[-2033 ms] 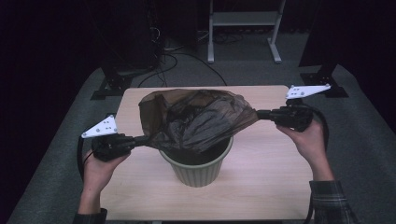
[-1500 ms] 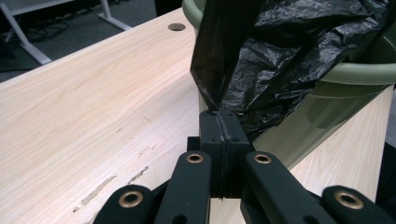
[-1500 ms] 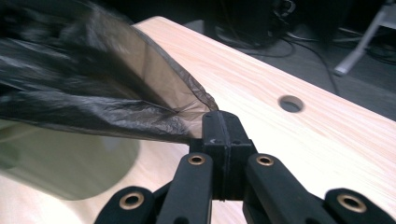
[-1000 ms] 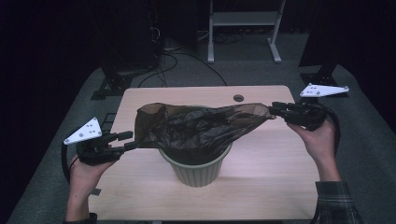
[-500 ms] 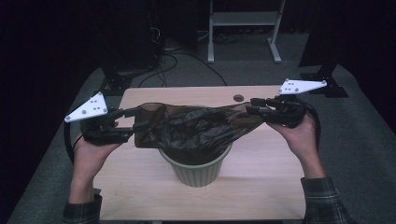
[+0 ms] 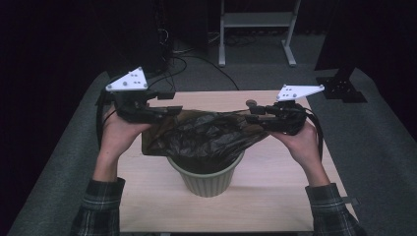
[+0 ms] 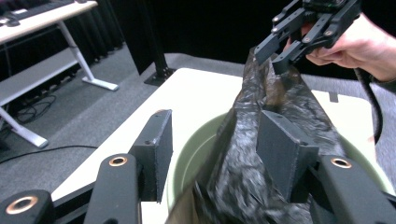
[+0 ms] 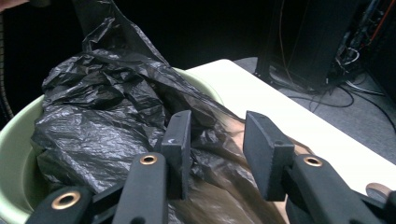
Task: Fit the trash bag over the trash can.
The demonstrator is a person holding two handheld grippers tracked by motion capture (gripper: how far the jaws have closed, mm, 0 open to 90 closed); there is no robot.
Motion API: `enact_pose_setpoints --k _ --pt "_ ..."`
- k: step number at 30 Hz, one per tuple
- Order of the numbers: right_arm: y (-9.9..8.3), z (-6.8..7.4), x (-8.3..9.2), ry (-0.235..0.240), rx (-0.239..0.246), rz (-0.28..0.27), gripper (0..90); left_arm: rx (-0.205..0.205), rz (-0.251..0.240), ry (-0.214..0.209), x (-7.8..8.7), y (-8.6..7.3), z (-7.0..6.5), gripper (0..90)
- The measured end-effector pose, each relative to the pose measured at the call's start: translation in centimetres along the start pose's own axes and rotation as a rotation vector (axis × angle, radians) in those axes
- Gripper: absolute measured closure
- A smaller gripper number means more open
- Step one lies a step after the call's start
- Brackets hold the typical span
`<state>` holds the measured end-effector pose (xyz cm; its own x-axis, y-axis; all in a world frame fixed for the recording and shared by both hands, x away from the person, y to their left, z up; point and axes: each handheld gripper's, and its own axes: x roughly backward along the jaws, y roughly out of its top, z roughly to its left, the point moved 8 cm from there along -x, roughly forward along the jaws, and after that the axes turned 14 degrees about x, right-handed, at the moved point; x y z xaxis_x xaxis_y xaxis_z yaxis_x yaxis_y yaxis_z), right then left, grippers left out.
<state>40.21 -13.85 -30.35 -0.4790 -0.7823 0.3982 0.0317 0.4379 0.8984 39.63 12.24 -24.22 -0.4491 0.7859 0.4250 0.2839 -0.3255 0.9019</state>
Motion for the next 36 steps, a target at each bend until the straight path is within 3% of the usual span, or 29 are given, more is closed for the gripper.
enact_pose_setpoints --k 6,13,19,23,27,32,36 --pt "0.1 0.3 -0.4 0.011 0.0 -0.004 61.1 0.004 0.079 -0.038 -2.8 -0.5 0.9 44.6" --pt "0.3 0.6 -0.6 0.026 0.005 -0.009 60.9 0.015 0.148 -0.028 -4.6 -2.0 1.6 49.0" --pt "0.4 0.6 -0.4 0.022 0.011 -0.012 60.8 0.035 0.131 -0.042 -4.0 -2.7 1.9 44.5" --pt "0.3 0.4 -0.3 0.021 0.006 -0.013 60.8 0.038 0.099 -0.057 -3.0 -2.2 1.6 43.4" --pt "0.4 0.6 -0.5 0.023 0.007 -0.011 60.9 0.031 0.112 -0.073 -3.0 -2.0 1.2 41.5" --pt "0.4 0.6 -0.5 0.025 0.006 -0.011 60.9 0.029 0.158 -0.053 -3.7 -2.8 1.5 42.3" --pt "0.5 0.6 -0.3 0.02 0.012 -0.011 61.0 0.028 0.161 -0.054 -4.0 -3.1 1.5 42.9"
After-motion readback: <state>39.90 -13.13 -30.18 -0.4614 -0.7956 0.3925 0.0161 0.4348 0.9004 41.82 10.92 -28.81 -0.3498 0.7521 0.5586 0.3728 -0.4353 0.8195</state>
